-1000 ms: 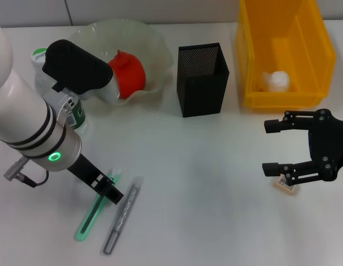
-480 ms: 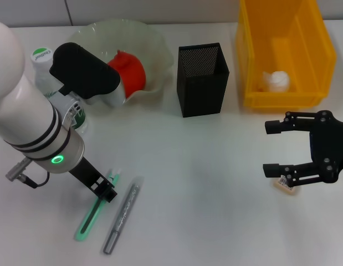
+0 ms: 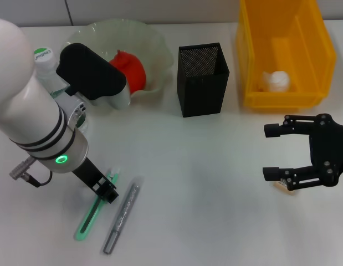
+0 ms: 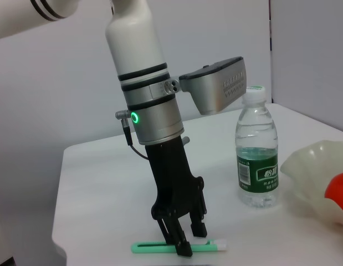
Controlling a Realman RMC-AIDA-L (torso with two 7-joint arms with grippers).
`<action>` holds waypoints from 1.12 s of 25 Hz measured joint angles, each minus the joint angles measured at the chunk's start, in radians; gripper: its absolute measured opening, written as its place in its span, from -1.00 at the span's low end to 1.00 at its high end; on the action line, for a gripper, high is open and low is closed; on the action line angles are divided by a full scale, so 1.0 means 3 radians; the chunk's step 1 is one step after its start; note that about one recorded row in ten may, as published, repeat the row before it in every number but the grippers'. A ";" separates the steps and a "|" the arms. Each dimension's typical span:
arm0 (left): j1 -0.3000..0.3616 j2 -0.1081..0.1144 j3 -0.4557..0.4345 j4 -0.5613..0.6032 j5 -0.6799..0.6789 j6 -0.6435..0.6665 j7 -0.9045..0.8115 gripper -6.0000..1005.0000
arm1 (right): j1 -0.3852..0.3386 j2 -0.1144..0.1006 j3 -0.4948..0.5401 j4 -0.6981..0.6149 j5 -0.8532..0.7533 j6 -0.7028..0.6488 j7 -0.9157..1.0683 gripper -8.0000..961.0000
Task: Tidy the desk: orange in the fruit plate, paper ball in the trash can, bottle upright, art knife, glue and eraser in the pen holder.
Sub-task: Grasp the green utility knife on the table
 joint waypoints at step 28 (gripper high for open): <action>-0.0006 0.0000 0.0074 0.0055 0.0062 -0.0032 -0.0004 -0.56 | 0.0001 -0.0003 0.0050 0.0030 0.0044 -0.0003 0.0008 0.76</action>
